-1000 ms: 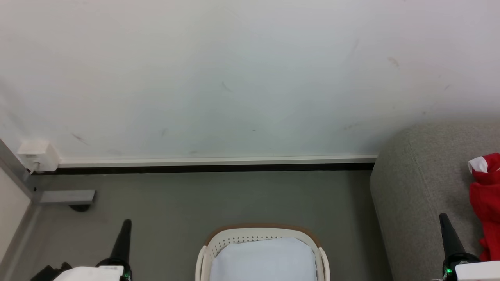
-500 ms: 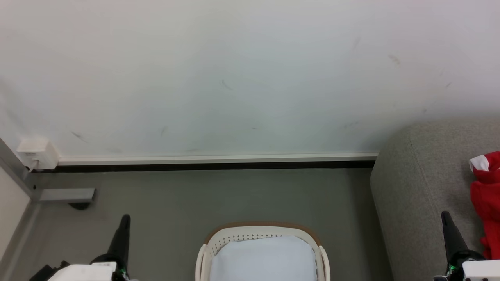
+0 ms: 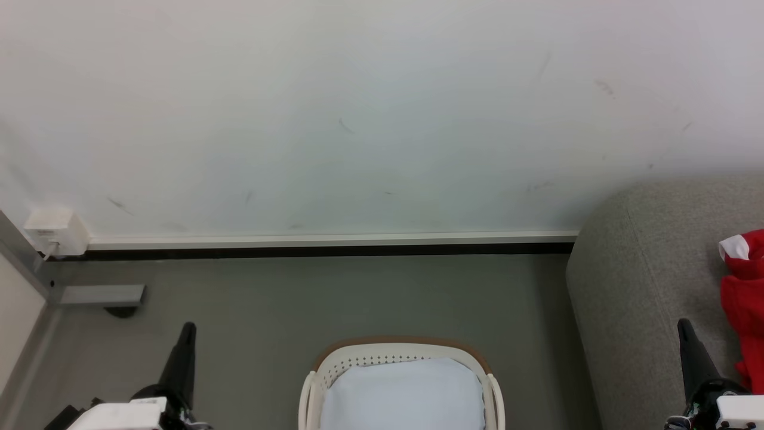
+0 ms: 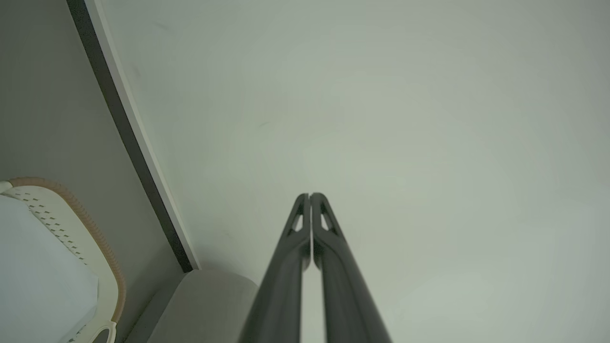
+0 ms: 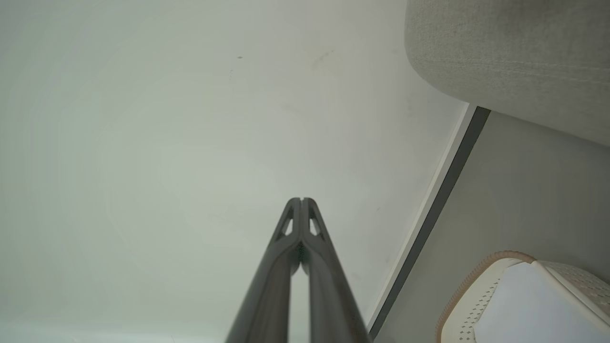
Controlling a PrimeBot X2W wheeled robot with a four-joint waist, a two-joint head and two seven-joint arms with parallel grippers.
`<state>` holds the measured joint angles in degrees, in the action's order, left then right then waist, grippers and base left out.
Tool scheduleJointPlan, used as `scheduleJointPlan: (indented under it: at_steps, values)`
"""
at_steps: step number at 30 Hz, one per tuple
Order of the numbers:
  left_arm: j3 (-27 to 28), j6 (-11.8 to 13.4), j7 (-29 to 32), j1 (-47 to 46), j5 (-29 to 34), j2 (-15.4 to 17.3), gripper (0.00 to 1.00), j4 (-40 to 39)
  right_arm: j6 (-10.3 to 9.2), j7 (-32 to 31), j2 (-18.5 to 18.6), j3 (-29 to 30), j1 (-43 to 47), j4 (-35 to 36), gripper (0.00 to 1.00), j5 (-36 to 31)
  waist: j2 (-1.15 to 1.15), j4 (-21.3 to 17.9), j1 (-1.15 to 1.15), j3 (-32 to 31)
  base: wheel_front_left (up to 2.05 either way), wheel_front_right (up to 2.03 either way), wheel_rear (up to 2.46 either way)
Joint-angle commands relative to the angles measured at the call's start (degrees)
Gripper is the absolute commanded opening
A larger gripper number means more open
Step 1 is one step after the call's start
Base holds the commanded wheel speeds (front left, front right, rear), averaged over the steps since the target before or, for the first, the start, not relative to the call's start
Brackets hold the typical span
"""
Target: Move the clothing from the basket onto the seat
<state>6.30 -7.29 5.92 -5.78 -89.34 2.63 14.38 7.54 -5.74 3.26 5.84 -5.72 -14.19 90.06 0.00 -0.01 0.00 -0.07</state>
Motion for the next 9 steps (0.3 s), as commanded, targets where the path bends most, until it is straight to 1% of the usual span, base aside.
scheduleJointPlan:
  at_steps: [1, 6, 9]
  values:
    - [0.2, -0.3, 0.3, -0.6, -1.2, 0.4, 0.0, -0.3, -0.09, -0.3, -0.2, 0.4, -0.6, 0.3, 0.0, 1.2, 0.0, 0.0, 0.0, 0.1, 0.0, 0.0, 0.0]
    - [0.4, -0.4, 0.8, -0.7, -3.3, 0.4, 0.0, -0.4, -0.1, -0.8, -0.3, 0.8, -0.8, 0.3, 0.0, 2.5, 0.0, 0.0, 0.0, 0.2, 0.0, 0.0, 0.0]
    - [0.4, -0.4, 0.9, -0.7, -3.4, 0.4, 0.0, -0.4, -0.1, -0.9, -0.4, 0.8, -0.8, 0.3, 0.0, 2.5, 0.0, 0.0, 0.0, 0.2, 0.0, 0.0, 0.0]
